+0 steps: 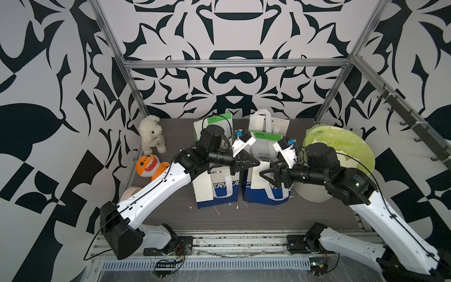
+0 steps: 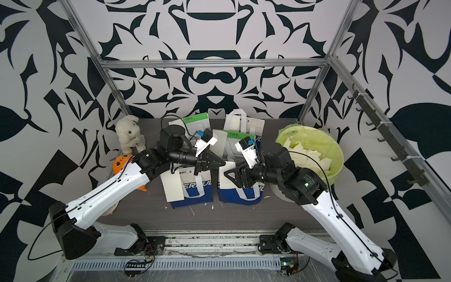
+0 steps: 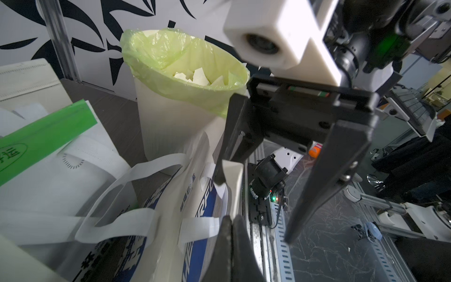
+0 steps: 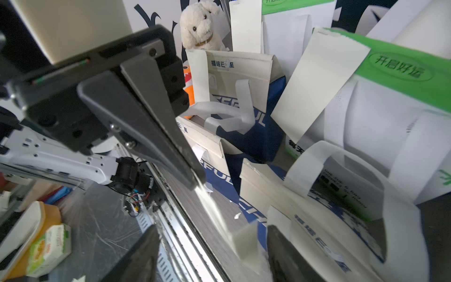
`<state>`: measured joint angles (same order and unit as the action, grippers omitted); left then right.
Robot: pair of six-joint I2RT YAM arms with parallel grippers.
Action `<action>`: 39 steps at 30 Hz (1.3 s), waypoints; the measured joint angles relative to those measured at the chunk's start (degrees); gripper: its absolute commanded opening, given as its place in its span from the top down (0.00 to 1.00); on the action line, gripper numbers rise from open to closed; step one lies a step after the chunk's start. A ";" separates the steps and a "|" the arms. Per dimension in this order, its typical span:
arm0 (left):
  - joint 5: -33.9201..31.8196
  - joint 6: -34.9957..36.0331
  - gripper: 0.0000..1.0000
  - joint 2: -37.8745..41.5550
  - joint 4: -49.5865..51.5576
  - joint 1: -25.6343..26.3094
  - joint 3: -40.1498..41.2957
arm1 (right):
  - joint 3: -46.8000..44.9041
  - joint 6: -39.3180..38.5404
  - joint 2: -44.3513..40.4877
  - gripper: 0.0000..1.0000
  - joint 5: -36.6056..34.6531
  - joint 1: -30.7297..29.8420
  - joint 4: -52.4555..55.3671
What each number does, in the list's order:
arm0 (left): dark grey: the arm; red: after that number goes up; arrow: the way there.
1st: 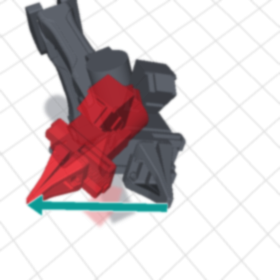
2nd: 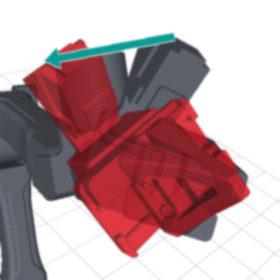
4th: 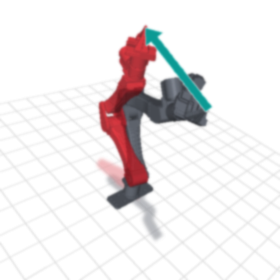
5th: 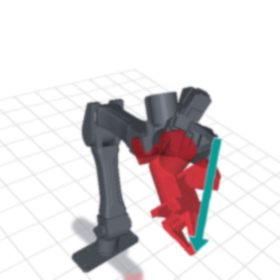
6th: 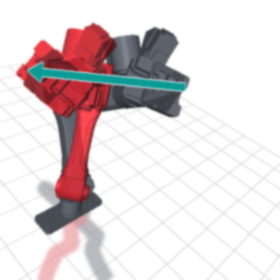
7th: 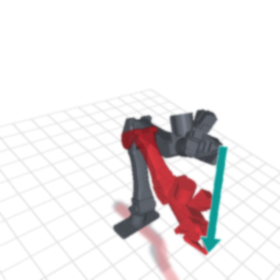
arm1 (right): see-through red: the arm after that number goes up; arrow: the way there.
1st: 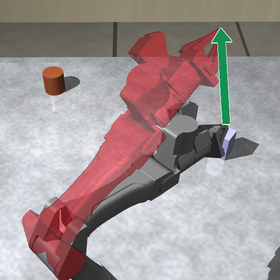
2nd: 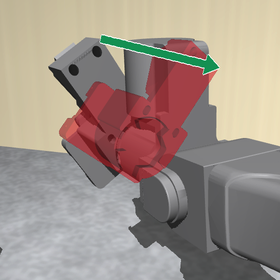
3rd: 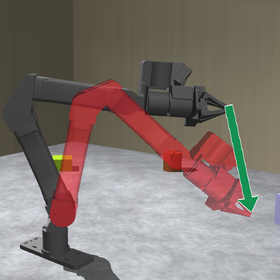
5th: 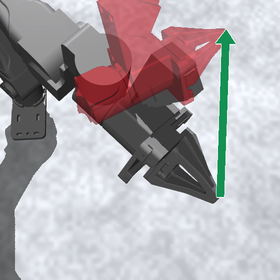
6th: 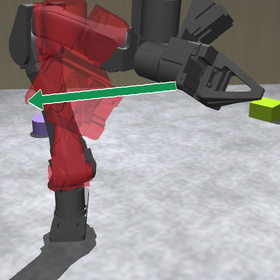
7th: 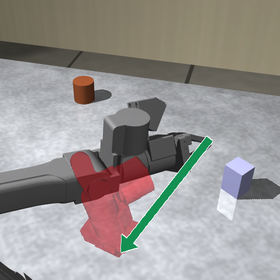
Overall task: Shred takeout receipts and throw away
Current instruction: Shred the takeout receipt.
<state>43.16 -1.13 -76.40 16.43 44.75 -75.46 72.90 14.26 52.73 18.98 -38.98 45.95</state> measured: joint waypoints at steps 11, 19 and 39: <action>-0.39 1.46 1.00 2.12 3.04 0.00 -0.02 | 1.86 -5.97 -5.25 0.25 4.00 0.00 -0.31; 1.03 1.16 1.00 5.20 3.65 0.00 -0.02 | 1.86 -11.85 -1.84 0.25 9.55 0.00 -1.25; 1.64 1.51 1.00 8.22 5.77 0.00 0.11 | -0.35 -1.20 6.62 0.40 43.30 16.90 -18.34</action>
<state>44.80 0.38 -68.18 22.20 44.75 -75.35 72.55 13.06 59.35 62.28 -22.09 27.62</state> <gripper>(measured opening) 0.045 0.609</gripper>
